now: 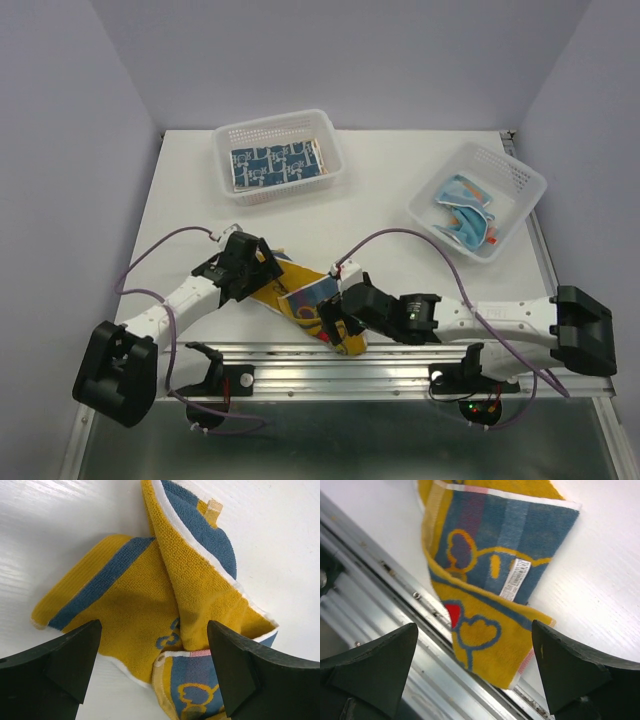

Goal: Fold and stack the towels
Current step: Flatten out the crumpled towel

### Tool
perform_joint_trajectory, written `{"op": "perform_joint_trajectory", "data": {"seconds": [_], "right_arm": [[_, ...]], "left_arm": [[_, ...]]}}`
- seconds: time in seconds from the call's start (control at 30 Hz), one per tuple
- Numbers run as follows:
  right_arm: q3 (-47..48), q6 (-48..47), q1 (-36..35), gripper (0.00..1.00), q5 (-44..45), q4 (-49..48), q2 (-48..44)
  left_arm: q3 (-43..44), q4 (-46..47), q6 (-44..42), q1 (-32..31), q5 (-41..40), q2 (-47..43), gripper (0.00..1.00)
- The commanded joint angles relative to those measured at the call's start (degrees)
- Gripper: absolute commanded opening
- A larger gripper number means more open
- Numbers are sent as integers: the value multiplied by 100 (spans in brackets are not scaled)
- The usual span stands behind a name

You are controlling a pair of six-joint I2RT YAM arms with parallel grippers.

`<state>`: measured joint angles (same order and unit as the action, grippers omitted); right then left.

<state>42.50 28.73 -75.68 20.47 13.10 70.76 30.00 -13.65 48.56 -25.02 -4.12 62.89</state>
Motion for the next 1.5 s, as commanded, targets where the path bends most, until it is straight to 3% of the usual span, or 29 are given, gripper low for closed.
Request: {"op": "perform_joint_trajectory", "data": {"seconds": [0.0, 0.27, 0.57, 0.7, 0.8, 1.0, 1.23, 1.47], "right_arm": [[118, 423, 422, 100, -217, -308, 420], [-101, 405, 1098, 100, -974, -809, 1510], [153, -86, 1898, 100, 159, -98, 2267], [48, -787, 2443, 100, -261, -640, 1890], [205, -1438, 2461, 100, -333, -766, 1696], [242, -1765, 2470, 100, -789, -625, 765], [-364, -1011, 2470, 100, -571, -756, -606], [-690, 150, 2462, 100, 659, -581, -1554]], "left_arm": [[-38, 459, -83, 5, 78, 267, 99], [-29, 907, 224, 23, -28, 926, 99], [445, 1101, 312, 102, -230, 1857, 99], [516, 1075, 225, 102, -72, 1990, 99], [428, 987, 198, 111, 16, 1832, 99], [690, 260, 49, 32, -316, 631, 99], [824, -366, -13, -249, -186, -127, 99], [955, 73, -65, -776, 332, 494, 99]]}}
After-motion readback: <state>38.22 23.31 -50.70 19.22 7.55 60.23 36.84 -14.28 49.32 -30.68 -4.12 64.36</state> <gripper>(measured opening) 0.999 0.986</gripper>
